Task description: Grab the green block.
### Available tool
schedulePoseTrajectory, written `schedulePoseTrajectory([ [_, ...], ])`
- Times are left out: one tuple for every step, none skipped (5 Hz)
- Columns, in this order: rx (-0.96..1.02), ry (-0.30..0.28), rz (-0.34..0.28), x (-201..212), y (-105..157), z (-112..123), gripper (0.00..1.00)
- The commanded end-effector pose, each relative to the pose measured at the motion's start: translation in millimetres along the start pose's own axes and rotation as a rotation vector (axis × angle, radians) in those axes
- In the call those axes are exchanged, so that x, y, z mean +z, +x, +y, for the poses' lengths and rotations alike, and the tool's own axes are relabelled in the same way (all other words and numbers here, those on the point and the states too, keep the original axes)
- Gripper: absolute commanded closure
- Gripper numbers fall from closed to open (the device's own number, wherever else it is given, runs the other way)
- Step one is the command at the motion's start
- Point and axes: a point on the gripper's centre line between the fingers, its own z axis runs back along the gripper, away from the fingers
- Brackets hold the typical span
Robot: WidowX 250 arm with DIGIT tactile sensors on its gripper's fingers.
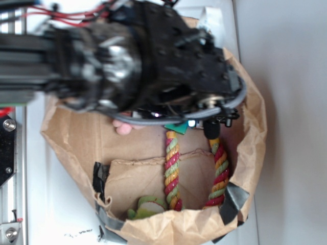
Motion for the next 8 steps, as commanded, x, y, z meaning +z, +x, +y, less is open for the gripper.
schedulePoseTrajectory([
  [0.067,-0.038,-0.025,8,13,-17,0.00],
  [0.111,0.015,-0.012,8,10,-17,0.00],
  [0.146,0.034,-0.015,7,12,-17,0.00],
  [0.165,0.053,-0.018,6,14,-11,0.00],
  [0.168,0.039,-0.011,3,11,-6,0.00],
  [0.163,0.012,-0.027,-10,13,0,0.00],
  [0.149,0.020,-0.057,-15,-6,35,0.00],
  [0.131,0.001,-0.062,-16,-6,42,0.00],
])
